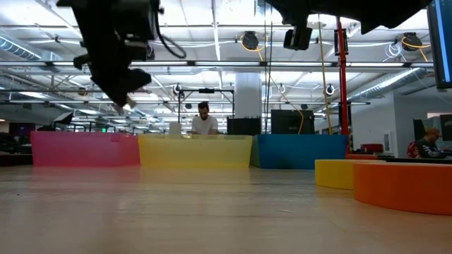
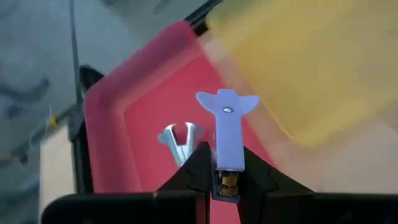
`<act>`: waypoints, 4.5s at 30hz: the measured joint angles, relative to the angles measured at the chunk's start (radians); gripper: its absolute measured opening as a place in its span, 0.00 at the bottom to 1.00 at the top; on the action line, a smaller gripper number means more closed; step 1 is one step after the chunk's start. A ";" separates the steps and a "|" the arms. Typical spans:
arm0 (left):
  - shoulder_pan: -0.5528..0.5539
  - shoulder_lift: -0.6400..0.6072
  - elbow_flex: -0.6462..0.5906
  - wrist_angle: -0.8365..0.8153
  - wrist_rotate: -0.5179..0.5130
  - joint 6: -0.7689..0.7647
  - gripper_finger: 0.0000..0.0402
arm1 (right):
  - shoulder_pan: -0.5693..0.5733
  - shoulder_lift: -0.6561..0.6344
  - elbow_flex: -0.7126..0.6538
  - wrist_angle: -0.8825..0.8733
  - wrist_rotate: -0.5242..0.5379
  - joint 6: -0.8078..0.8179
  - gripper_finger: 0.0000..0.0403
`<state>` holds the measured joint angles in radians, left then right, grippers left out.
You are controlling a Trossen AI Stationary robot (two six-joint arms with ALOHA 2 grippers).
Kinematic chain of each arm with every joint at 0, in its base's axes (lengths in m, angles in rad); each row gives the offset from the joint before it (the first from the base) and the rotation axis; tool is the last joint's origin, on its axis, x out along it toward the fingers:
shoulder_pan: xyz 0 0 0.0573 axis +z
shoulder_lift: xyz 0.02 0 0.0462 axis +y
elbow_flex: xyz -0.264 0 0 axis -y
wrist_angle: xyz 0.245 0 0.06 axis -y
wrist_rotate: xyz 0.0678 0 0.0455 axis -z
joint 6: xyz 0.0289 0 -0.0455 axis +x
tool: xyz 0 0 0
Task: Pick and place Stapler, Stapler remover, tape
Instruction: Put the purple stapler remover into the red bin, then put the yellow tape into the yellow bin
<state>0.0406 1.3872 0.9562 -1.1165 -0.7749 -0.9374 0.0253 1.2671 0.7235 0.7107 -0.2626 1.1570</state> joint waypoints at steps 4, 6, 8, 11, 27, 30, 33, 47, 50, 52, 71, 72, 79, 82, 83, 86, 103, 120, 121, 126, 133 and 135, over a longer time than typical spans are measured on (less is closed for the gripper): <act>0.165 -0.009 -0.112 0.086 0.055 0.002 0.09 | 0.001 0.000 -0.001 0.002 0.000 0.000 0.41; 0.239 -0.006 -0.168 0.171 0.091 0.025 0.09 | 0.001 0.000 -0.001 0.000 0.001 0.001 0.41; 0.306 -0.014 -0.218 0.289 0.095 0.050 0.09 | 0.002 0.000 -0.001 -0.003 0.001 0.001 0.41; 0.380 -0.029 -0.282 0.454 0.116 0.124 0.09 | 0.002 0.000 -0.001 -0.003 0.000 0.001 0.41; 0.639 -0.049 -0.327 0.694 0.218 0.324 0.09 | 0.002 0.001 -0.001 -0.004 0.000 0.008 0.40; 0.678 -0.049 -0.327 0.704 0.227 0.354 0.09 | 0.002 0.001 -0.001 -0.004 0.000 0.007 0.41; 0.716 -0.048 -0.327 0.704 0.230 0.359 0.09 | 0.002 0.001 -0.001 -0.004 0.001 0.003 0.41; 0.825 0.008 -0.326 0.704 0.287 0.443 0.15 | 0.002 0.001 -0.001 -0.004 0.003 -0.021 0.41; 0.825 0.009 -0.326 0.710 0.286 0.447 0.15 | 0.002 0.001 -0.001 -0.004 0.004 -0.021 0.41; 0.825 0.009 -0.326 0.719 0.286 0.465 0.16 | 0.002 0.001 -0.001 -0.004 0.004 -0.021 0.40; 0.825 0.005 -0.326 0.721 0.286 0.543 0.65 | 0.003 0.001 -0.001 -0.004 0.029 -0.019 0.40; 0.825 0.005 -0.326 0.722 0.286 0.543 0.66 | 0.003 0.001 -0.001 -0.004 0.029 -0.019 0.40; 0.815 -0.040 -0.319 0.715 0.423 0.497 0.67 | 0.003 0.001 -0.001 -0.004 0.027 -0.020 0.39; 0.779 -0.109 -0.306 0.718 0.534 0.487 0.67 | 0.003 0.001 -0.001 -0.004 0.023 -0.022 0.40; 0.759 -0.139 -0.303 0.717 0.565 0.486 0.68 | 0.003 0.001 -0.001 -0.004 0.015 -0.028 0.40; 0.677 -0.248 -0.295 0.721 0.641 0.472 0.68 | 0.002 0.001 -0.001 -0.010 -0.081 -0.083 0.40; 0.040 -0.517 -0.295 0.788 0.624 0.294 0.68 | 0.106 0.001 -0.002 -0.415 -0.394 -0.330 0.38; -0.289 -0.343 -0.295 1.021 0.341 0.253 0.68 | 0.226 0.002 -0.002 -0.795 -0.228 -0.603 0.38; -0.296 -0.330 -0.295 1.030 0.337 0.253 0.68 | 0.226 0.002 -0.002 -0.803 -0.211 -0.610 0.38; -0.321 -0.286 -0.295 1.049 0.328 0.227 0.68 | 0.226 0.002 -0.002 -0.798 -0.103 -0.658 0.38; -0.336 -0.276 -0.296 1.040 0.328 0.224 0.68 | 0.226 0.094 0.042 -0.809 -0.055 -0.697 0.38; -0.336 -0.276 -0.296 1.039 0.325 0.233 0.68 | 0.226 0.146 0.083 -0.842 -0.054 -0.726 0.38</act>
<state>-0.2958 1.1114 0.6605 -0.0780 -0.4500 -0.7049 0.2508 1.4130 0.8060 -0.1314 -0.3165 0.4306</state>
